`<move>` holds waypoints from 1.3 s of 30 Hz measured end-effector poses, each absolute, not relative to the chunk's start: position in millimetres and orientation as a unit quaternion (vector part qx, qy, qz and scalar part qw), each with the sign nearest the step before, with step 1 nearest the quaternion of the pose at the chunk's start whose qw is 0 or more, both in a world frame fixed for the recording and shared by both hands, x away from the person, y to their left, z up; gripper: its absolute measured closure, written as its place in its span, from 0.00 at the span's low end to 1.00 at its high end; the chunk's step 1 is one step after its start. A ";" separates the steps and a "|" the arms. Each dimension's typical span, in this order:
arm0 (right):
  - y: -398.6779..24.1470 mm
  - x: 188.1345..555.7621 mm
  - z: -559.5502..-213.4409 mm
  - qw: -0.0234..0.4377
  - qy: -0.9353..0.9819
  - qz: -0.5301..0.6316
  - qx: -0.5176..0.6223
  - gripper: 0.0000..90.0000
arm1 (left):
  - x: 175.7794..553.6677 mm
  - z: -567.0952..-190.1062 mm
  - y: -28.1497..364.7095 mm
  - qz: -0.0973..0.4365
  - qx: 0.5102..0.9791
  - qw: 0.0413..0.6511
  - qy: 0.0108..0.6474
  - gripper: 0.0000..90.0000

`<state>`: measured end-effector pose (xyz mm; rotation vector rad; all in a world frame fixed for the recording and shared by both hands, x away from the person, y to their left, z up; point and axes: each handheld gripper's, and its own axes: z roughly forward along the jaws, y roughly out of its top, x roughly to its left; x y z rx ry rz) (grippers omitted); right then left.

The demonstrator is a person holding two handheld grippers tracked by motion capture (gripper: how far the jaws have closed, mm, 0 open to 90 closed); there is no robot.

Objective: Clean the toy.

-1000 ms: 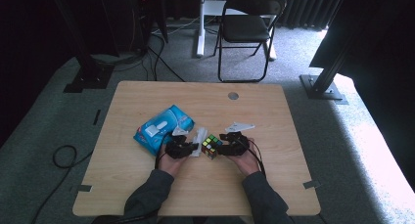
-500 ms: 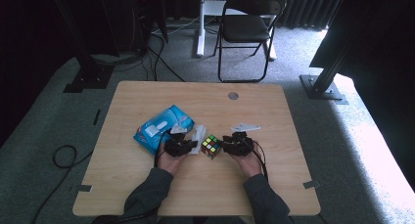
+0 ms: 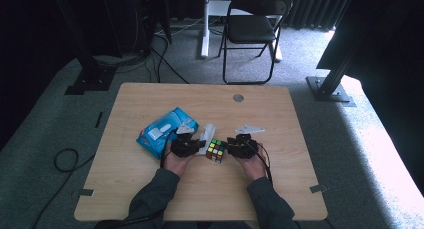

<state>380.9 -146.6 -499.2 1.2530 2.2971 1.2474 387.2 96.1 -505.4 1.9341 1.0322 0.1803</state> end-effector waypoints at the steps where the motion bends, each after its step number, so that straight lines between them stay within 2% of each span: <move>1: -146.4 381.1 -499.3 0.121 0.787 0.427 0.429 0.72 | 387.4 -504.6 95.8 0.073 0.783 0.455 0.417 0.92; 16: -145.1 382.3 -500.4 0.115 0.785 0.433 0.428 0.75 | 394.6 -505.3 84.0 0.063 0.785 0.459 0.410 0.92; 39: -143.6 381.3 -501.3 0.118 0.783 0.437 0.427 0.76 | 401.5 -536.4 77.8 0.054 0.813 0.396 0.423 0.92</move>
